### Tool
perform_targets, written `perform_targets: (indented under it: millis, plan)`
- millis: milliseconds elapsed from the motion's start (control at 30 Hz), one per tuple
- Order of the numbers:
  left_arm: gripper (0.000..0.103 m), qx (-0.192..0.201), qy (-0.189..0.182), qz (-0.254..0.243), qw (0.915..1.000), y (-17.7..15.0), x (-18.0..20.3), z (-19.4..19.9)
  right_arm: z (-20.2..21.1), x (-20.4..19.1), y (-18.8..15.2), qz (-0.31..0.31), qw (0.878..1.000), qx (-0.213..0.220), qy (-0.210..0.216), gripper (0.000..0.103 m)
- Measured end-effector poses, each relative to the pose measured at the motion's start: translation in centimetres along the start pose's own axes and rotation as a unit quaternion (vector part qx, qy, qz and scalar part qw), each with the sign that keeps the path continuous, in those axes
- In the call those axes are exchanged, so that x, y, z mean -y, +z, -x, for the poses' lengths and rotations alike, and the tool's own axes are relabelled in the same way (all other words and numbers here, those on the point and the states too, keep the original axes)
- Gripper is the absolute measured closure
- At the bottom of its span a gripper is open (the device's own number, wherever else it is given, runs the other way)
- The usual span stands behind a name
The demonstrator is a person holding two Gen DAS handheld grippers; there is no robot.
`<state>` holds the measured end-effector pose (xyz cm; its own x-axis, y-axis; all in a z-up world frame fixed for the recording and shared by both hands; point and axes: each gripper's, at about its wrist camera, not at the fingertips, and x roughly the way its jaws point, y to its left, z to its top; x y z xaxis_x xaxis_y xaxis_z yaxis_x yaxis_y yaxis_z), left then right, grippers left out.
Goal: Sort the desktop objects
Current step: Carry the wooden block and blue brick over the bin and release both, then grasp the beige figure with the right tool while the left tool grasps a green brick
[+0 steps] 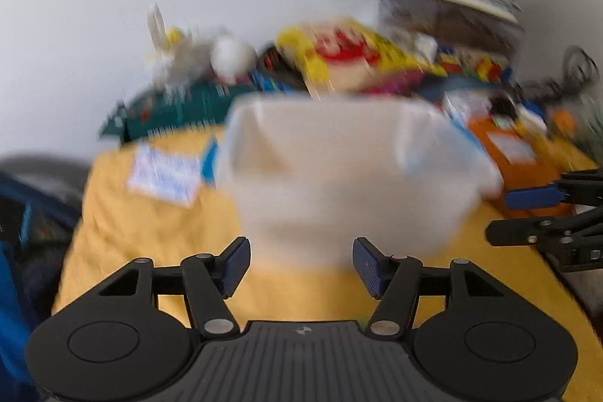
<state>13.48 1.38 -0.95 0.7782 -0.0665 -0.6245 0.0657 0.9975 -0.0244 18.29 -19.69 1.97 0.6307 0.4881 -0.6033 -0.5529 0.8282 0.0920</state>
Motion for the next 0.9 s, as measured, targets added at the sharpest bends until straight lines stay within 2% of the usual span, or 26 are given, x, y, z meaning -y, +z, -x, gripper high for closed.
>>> perform_targets:
  millis: [133, 267, 533, 667, 900]
  plan:
    - [0.039, -0.043, -0.013, -0.017, 0.9988, -5.4, 1.3, 0.9, -0.2, -1.7, -5.6, 0.012, 0.998, -0.054, 0.004, 0.041]
    - [0.039, -0.067, -0.024, -0.027, 0.9971, -8.8, 2.4, 1.6, -0.2, -2.4, -8.8, 0.001, 0.996, -0.089, 0.008, 0.041]
    - [0.039, -0.104, -0.027, -0.033, 0.9936, -11.6, 4.0, -0.2, -0.8, -3.1, -9.9, 0.028, 0.994, -0.109, 0.007, 0.041]
    - [0.04, -0.107, -0.021, -0.036, 0.9934, -12.1, 4.5, -1.0, -1.9, -3.4, -10.7, 0.044, 0.992, -0.117, 0.009, 0.041]
    - [0.055, -0.096, -0.024, -0.04, 0.9943, -12.2, 4.5, -1.1, -4.0, -4.3, -10.7, 0.068, 0.99, -0.126, 0.014, 0.043]
